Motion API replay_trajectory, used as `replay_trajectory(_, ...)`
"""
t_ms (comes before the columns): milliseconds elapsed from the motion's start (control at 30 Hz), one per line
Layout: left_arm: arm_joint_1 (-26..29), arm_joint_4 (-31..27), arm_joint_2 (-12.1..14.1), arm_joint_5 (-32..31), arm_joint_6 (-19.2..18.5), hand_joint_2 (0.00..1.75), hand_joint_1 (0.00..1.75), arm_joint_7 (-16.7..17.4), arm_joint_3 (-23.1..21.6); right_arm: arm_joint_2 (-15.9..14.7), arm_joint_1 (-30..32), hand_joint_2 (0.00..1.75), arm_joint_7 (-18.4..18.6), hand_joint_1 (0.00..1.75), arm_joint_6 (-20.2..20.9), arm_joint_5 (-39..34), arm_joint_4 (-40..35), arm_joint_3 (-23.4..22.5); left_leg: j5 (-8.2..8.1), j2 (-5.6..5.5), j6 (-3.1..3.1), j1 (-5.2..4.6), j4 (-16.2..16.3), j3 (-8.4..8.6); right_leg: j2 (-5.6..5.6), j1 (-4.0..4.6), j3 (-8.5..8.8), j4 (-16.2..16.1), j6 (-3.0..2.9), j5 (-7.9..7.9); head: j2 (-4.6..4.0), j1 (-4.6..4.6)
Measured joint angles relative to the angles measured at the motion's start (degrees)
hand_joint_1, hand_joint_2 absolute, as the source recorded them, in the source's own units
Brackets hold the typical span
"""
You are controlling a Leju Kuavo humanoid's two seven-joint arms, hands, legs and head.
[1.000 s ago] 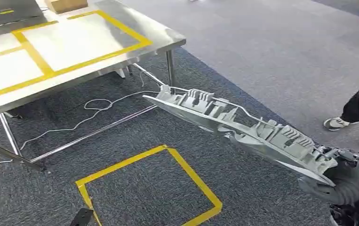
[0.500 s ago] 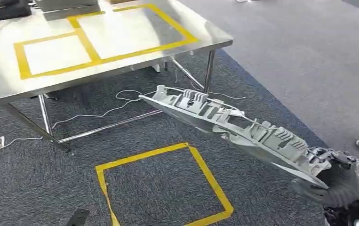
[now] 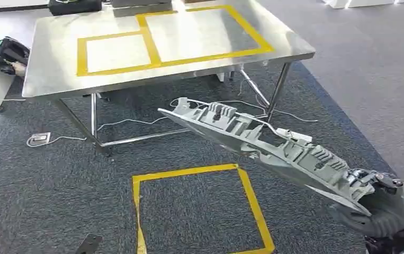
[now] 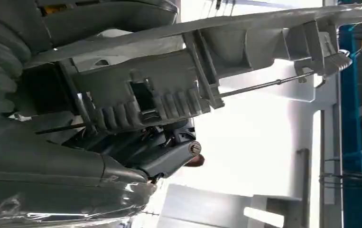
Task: Take the parts from the cabinet and place them on the table.
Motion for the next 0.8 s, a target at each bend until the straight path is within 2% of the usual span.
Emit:
replay_trajectory(33,-0.1,0.0,-0.13,-0.02,-0.02,1.75,0.0,0.0,-0.02,0.0,0.07,1.75,-0.04,1.75,0.04,0.0,-0.08,-0.02,-1.85,3.55,-0.3,-0.42,2.12,-1.05,-0.65,0.05,-0.02,-0.01,-0.47,0.02,0.0,-0.83)
replay_trajectory(67,-0.29,0.0,-0.13,-0.09,-0.02,1.75,0.0,0.0,-0.04,0.04,0.16,1.75,-0.04,1.75,0.07,-0.06,-0.24,-0.02,-4.16,5.36,-0.57,-0.4,6.05,-2.91,-1.39,0.19,-0.12,0.0,-0.66,0.03,0.0,-0.88)
replay_trajectory(100,-0.44,0.0,-0.17,-0.17,-0.11,1.75,0.0,0.0,-0.11,0.07,0.18,1.75,-0.07,1.75,0.11,-0.11,-0.28,-0.04,-6.54,6.33,-0.7,-0.27,11.16,-5.18,-2.31,0.34,-0.18,0.0,-0.75,0.03,0.0,-0.9)
replay_trajectory(133,-0.49,0.0,-0.24,-0.39,-0.2,1.75,0.0,0.0,-0.24,0.18,0.16,1.75,-0.09,1.75,0.22,-0.22,-0.28,-0.04,-8.26,6.64,-0.77,-0.19,15.87,-7.26,-2.99,0.39,-0.28,0.01,-0.77,0.02,0.0,-0.9)
replay_trajectory(167,-0.47,0.0,-0.24,-0.5,-0.2,1.75,0.0,0.02,-0.33,0.33,0.13,1.75,-0.11,1.75,0.37,-0.5,-0.28,-0.04,-8.53,6.66,-0.78,-0.16,17.76,-8.0,-3.47,0.4,-0.33,0.01,-0.77,0.02,0.0,-0.88)
replay_trajectory(200,-0.4,0.0,-0.24,-0.5,-0.22,1.75,0.0,0.04,-0.33,0.46,0.07,1.75,-0.11,1.75,0.48,-0.79,-0.28,-0.04,-7.54,6.66,-0.76,-0.15,17.04,-7.26,-3.94,0.4,-0.32,0.01,-0.76,0.02,0.0,-0.94)
replay_trajectory(233,-0.41,0.0,-0.24,-0.5,-0.26,1.75,0.0,0.04,-0.33,0.61,0.01,1.75,-0.13,1.75,0.54,-1.07,-0.31,-0.04,-5.7,6.67,-0.66,-0.15,14.15,-5.52,-4.24,0.41,-0.3,0.01,-0.75,0.02,0.0,-0.9)
replay_trajectory(300,-0.49,0.0,-0.22,0.11,-1.54,1.75,0.0,-0.37,-0.31,0.77,-0.23,1.75,-0.15,1.75,0.72,-1.22,-0.35,0.0,-1.53,6.96,-0.25,-0.17,4.36,0.27,-4.69,0.4,-0.05,0.02,-0.63,-0.03,0.0,-0.92)
replay_trajectory(333,-0.6,0.0,-0.2,0.96,-3.34,1.75,0.0,-1.22,-0.28,0.79,-0.29,1.75,-0.15,1.75,0.87,-1.33,-0.46,-0.02,-1.83,7.73,-0.07,-0.3,1.03,2.13,-4.83,0.79,-0.21,0.13,-0.29,-0.19,0.0,-0.94)
replay_trajectory(367,-0.79,0.0,-0.2,1.31,-4.81,1.75,0.0,-1.51,-0.26,0.79,-0.38,1.75,-0.17,1.75,0.92,-1.4,-0.48,0.0,-2.07,7.55,0.24,-0.25,-0.02,2.41,-4.81,1.05,-0.53,0.47,-0.03,-0.29,0.0,-0.87)
replay_trajectory(400,-0.83,0.02,-0.24,1.07,-6.9,1.75,0.0,-1.42,-0.26,0.79,-0.54,1.75,-0.13,1.75,1.11,-1.4,-0.48,0.0,-1.67,7.53,0.12,-0.03,-0.16,2.24,-4.83,1.23,-0.62,0.48,-0.09,-0.32,0.0,-0.65)
replay_trajectory(433,-0.81,0.02,-0.22,0.59,-8.53,1.75,0.0,-1.31,-0.28,0.83,-0.6,1.75,-0.09,1.75,1.29,-1.38,-0.46,0.02,-1.77,7.53,0.02,-0.08,-0.13,2.2,-4.71,1.26,-0.65,0.31,-1.29,-0.06,0.0,-0.77)
replay_trajectory(467,-0.75,0.02,-0.2,0.44,-9.97,1.75,0.0,-1.75,-0.35,0.9,-0.67,1.75,-0.11,1.75,1.46,-1.4,-0.46,0.09,-1.78,7.5,0.05,-0.19,-0.13,2.19,-4.74,1.26,-0.73,0.15,-1.47,-0.05,0.0,-0.66)
replay_trajectory(533,-0.79,0.02,-0.2,0.46,-11.78,1.75,0.0,-3.93,-0.37,0.92,-1.1,1.75,-0.11,1.75,1.53,-1.29,-0.46,0.11,-1.84,7.48,0.41,-0.23,-0.13,2.23,-4.76,1.22,-0.87,-0.35,-1.32,0.04,0.0,-0.66)
replay_trajectory(700,-0.92,0.02,-0.07,0.28,-13.55,1.75,0.0,-6.67,-0.57,0.92,-1.29,1.75,-0.11,1.75,1.44,-0.9,-0.46,0.15,-1.8,7.5,0.98,-0.37,-0.09,2.09,-4.74,1.11,-0.76,-0.93,0.03,0.64,0.0,-0.74)
replay_trajectory(800,-0.93,0.02,0.0,0.15,-13.88,1.75,0.0,-7.15,-1.36,0.94,-1.3,1.75,-0.11,1.75,1.42,-0.83,-0.46,0.15,-1.7,7.5,1.13,-0.43,-0.06,1.98,-4.75,1.05,-0.66,-0.97,0.54,0.78,0.0,-0.74)
